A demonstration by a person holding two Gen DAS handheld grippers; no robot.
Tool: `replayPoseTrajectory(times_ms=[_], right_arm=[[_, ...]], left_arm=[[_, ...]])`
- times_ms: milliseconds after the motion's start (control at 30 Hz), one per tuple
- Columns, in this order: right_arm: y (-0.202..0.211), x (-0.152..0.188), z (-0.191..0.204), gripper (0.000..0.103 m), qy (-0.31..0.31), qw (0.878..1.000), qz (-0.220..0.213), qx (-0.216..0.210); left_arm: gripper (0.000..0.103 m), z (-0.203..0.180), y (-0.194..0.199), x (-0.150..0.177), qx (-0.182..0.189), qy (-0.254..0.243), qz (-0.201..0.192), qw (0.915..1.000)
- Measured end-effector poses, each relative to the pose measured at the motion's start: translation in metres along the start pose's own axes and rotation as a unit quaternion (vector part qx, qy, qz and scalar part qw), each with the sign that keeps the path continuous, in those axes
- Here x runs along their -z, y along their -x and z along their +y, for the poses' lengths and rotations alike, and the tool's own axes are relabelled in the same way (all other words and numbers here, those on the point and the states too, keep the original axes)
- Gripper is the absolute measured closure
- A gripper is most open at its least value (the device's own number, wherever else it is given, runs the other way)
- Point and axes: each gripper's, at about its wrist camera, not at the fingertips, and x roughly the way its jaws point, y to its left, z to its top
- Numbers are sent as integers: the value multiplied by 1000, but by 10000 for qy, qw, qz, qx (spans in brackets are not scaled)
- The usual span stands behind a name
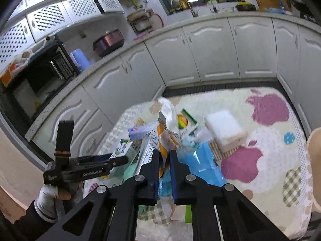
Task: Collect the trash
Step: 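Grasp the milk carton with the left tool while the right grasps a snack wrapper, then carry the carton and wrapper over the beige bin with both tools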
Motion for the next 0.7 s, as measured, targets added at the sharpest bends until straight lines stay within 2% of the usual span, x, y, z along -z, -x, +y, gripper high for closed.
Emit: replayPoseTrajectory(times_ms=[167, 367, 533, 700], right_arm=[[23, -11, -6, 94, -12, 9995, -303, 18], [54, -18, -30, 94, -232, 9977, -612, 161], [82, -19, -56, 94, -363, 9946, -845, 486], [109, -16, -94, 94, -542, 9880, -1011, 1035]], left_arm=[[53, 0, 37, 4, 209, 29, -195, 9996], [53, -30, 71, -2, 476, -228, -466, 9975], [53, -82, 79, -12, 867, -579, -594, 9928], [53, -152, 67, -20, 1297, -1008, -477, 9853]])
